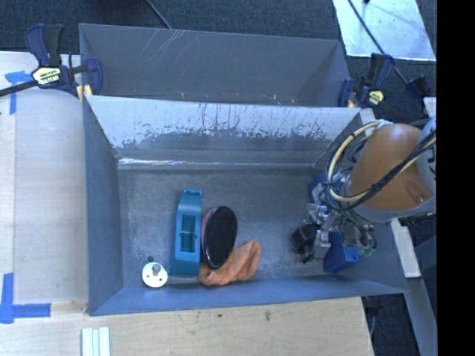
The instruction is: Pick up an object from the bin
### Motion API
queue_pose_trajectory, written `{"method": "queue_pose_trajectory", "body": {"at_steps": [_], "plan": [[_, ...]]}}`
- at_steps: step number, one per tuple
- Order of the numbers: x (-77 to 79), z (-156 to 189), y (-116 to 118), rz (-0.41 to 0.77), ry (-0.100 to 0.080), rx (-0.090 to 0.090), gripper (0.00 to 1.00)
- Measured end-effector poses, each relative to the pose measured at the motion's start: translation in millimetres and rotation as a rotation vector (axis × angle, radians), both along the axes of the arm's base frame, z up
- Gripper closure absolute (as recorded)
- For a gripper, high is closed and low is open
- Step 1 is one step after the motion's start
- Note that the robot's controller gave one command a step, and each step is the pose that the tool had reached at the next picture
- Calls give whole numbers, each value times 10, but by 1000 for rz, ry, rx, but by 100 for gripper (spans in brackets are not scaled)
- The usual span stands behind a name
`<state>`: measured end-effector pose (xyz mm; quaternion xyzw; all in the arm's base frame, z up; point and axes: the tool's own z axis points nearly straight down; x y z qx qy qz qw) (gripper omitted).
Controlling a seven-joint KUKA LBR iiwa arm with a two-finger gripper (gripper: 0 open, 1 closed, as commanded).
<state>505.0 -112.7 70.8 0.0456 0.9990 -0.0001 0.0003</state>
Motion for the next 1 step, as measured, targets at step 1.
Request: {"method": "queue_pose_trajectory", "body": {"at_steps": [1], "plan": [[-1,0,1,-5,0,0,100]]}}
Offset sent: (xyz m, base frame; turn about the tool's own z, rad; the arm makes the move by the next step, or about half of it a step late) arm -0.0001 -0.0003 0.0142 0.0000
